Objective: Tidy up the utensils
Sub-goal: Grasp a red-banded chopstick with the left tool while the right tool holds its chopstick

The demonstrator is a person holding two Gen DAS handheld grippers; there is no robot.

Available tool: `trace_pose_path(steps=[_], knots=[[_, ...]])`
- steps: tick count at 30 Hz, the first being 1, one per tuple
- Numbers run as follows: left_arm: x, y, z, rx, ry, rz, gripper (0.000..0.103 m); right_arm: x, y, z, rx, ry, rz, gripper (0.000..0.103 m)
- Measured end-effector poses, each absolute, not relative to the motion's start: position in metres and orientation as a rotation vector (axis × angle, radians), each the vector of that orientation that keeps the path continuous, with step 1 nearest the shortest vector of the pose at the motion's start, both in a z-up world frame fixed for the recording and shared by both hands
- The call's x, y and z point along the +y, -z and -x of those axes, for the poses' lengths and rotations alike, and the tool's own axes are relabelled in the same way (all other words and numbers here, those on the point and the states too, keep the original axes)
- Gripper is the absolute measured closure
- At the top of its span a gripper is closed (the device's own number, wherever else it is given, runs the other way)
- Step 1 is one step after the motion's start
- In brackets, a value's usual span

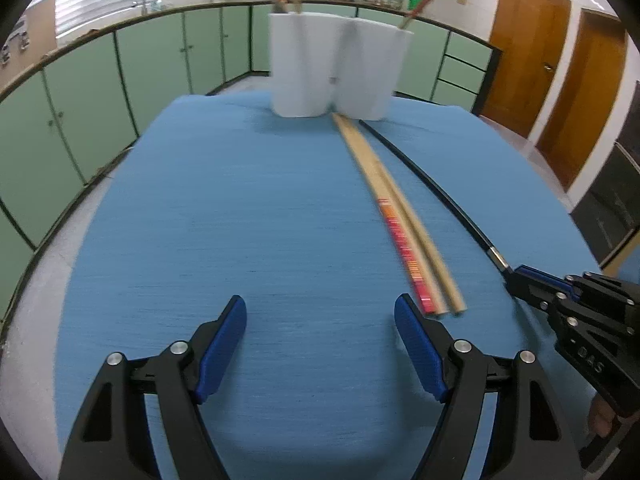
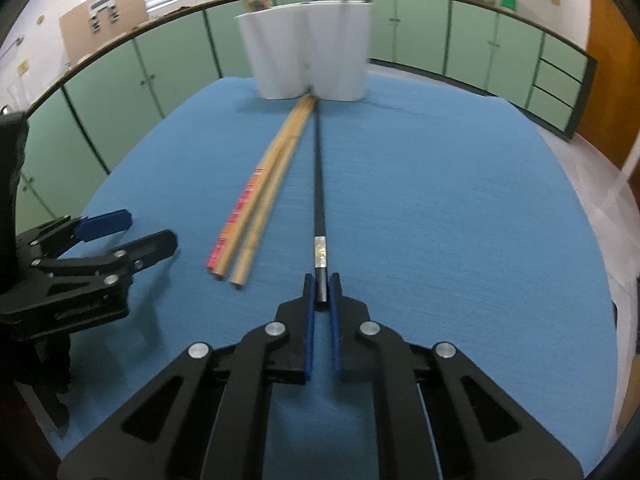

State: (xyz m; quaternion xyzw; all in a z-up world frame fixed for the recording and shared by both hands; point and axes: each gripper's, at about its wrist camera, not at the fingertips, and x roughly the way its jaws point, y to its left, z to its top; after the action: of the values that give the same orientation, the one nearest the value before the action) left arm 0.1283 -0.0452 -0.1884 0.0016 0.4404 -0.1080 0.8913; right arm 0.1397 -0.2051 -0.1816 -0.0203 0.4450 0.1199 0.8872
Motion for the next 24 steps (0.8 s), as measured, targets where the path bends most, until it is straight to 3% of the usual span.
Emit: trace_pose_path(steps=[24], knots=[[-0.051, 0.191, -0.128, 0.923, 0.159, -0.038, 0.027, -0.224, 0.185, -0.141, 0.914, -0.249, -0.009, 0.096]])
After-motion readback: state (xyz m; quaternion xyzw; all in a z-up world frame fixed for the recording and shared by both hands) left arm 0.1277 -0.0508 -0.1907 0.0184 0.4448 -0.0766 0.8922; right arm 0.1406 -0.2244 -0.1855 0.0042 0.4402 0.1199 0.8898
